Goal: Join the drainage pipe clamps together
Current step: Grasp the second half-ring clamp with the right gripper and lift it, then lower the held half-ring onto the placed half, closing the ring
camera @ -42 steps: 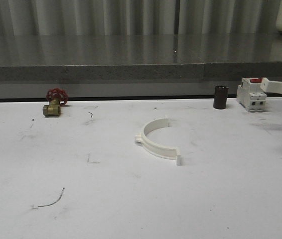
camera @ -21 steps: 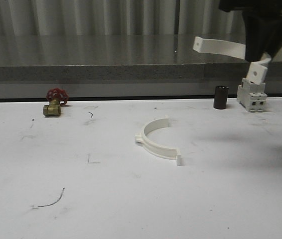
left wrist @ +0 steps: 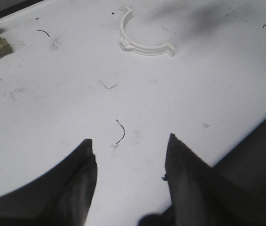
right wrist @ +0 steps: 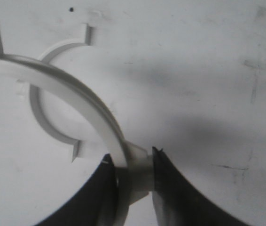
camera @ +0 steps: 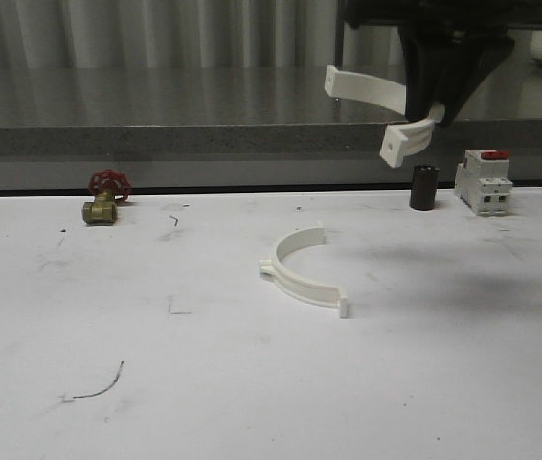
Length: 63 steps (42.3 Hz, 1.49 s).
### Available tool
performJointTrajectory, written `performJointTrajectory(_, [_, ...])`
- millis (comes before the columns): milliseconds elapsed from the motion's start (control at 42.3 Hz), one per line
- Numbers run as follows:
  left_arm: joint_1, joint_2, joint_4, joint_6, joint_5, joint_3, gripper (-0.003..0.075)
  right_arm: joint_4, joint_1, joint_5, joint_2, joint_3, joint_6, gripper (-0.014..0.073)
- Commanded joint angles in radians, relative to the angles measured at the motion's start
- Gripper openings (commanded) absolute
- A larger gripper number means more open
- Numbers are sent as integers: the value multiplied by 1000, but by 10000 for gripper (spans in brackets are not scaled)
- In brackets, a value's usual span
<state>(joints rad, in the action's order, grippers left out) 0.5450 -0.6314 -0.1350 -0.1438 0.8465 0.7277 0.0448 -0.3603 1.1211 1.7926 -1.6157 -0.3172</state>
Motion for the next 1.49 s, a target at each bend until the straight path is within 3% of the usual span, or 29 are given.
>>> performJointTrajectory(0, [-1, -2, -6, 13, -69, 24, 336, 71, 1, -39, -9, -33, -115, 147])
performJointTrajectory(118, [-1, -2, -6, 13, -69, 24, 336, 105, 1, -50, 36, -33, -184, 147])
performJointTrajectory(1466, [-1, -2, -6, 13, -69, 24, 336, 58, -12, -169, 270, -28, -196, 147])
